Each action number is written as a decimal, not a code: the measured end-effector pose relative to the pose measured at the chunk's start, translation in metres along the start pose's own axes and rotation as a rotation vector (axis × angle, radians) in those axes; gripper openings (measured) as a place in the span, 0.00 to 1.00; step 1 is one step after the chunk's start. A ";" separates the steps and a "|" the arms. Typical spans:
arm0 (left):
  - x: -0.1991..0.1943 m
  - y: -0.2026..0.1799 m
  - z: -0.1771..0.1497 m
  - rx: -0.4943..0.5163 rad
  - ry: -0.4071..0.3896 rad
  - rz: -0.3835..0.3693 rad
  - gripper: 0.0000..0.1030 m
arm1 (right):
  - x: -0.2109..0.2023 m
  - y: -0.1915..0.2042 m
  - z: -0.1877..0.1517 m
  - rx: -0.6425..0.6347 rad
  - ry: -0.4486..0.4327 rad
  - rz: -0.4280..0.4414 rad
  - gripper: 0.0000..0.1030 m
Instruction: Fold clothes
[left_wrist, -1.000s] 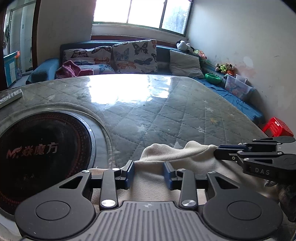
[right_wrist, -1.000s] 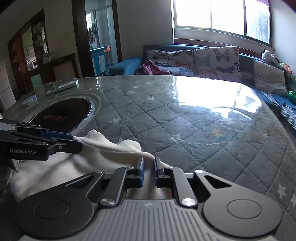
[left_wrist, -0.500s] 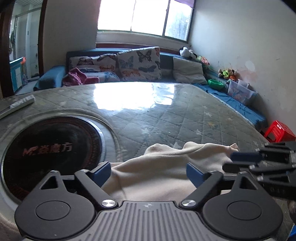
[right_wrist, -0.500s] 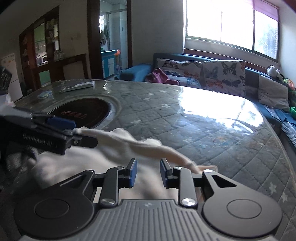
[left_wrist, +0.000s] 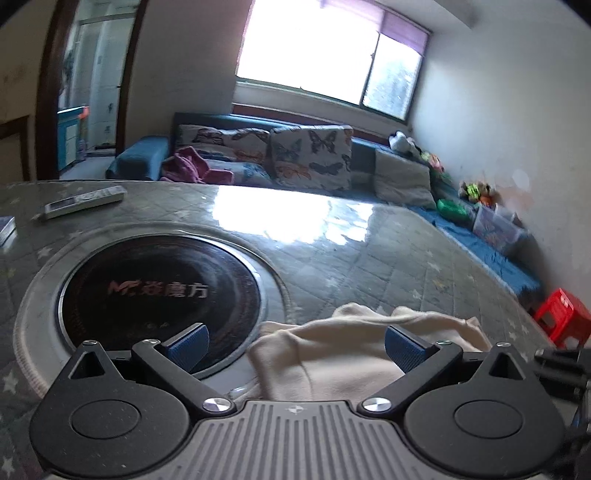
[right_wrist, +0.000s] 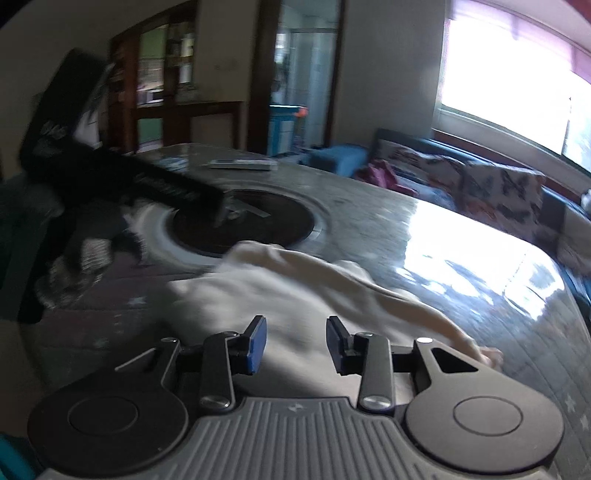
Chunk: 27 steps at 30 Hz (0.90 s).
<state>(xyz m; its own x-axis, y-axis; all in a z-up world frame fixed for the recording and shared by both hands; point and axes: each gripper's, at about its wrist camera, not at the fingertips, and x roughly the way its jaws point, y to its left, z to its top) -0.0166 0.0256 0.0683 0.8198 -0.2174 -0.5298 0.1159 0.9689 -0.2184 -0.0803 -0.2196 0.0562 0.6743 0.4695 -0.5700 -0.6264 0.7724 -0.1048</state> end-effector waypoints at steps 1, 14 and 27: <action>-0.003 0.003 0.000 -0.011 -0.005 0.005 1.00 | 0.001 0.007 0.002 -0.024 -0.003 0.010 0.39; -0.016 0.041 -0.015 -0.150 0.053 0.052 1.00 | 0.031 0.080 0.012 -0.306 0.012 0.072 0.47; -0.015 0.057 -0.022 -0.279 0.104 0.002 1.00 | 0.058 0.099 0.004 -0.382 0.060 0.049 0.24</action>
<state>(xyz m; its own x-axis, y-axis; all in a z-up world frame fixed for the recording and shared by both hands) -0.0348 0.0810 0.0455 0.7564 -0.2402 -0.6084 -0.0565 0.9027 -0.4266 -0.1020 -0.1140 0.0156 0.6231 0.4676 -0.6270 -0.7654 0.5294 -0.3659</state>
